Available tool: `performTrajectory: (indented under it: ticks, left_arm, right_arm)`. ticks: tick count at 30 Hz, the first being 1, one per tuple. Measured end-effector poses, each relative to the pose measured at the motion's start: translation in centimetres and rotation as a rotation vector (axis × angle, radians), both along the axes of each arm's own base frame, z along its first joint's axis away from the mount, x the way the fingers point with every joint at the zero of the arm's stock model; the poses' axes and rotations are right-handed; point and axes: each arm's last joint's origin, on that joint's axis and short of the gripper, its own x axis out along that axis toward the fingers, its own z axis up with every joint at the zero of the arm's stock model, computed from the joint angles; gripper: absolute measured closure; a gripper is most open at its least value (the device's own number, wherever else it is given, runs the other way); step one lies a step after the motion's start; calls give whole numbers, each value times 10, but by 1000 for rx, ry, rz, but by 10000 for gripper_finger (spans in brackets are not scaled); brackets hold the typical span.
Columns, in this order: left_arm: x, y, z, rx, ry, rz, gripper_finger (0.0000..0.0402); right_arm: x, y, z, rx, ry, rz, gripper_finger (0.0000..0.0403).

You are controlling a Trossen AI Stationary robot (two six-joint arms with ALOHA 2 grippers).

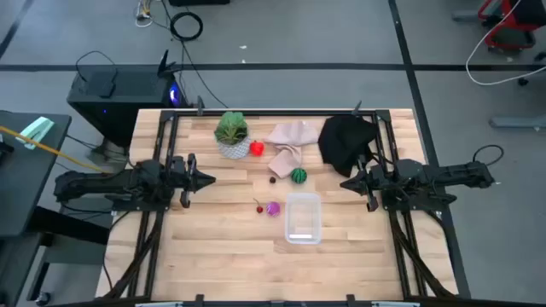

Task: Pick and placing Produce into tupperware

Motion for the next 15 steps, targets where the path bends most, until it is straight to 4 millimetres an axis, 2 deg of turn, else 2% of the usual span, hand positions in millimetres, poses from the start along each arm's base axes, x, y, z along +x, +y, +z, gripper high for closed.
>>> performTrajectory:
  ticks: [15]
  left_arm:
    - [0, 0, 0, 1, 0, 0, 372]
  right_arm:
    - [0, 0, 0, 0, 0, 0, 389]
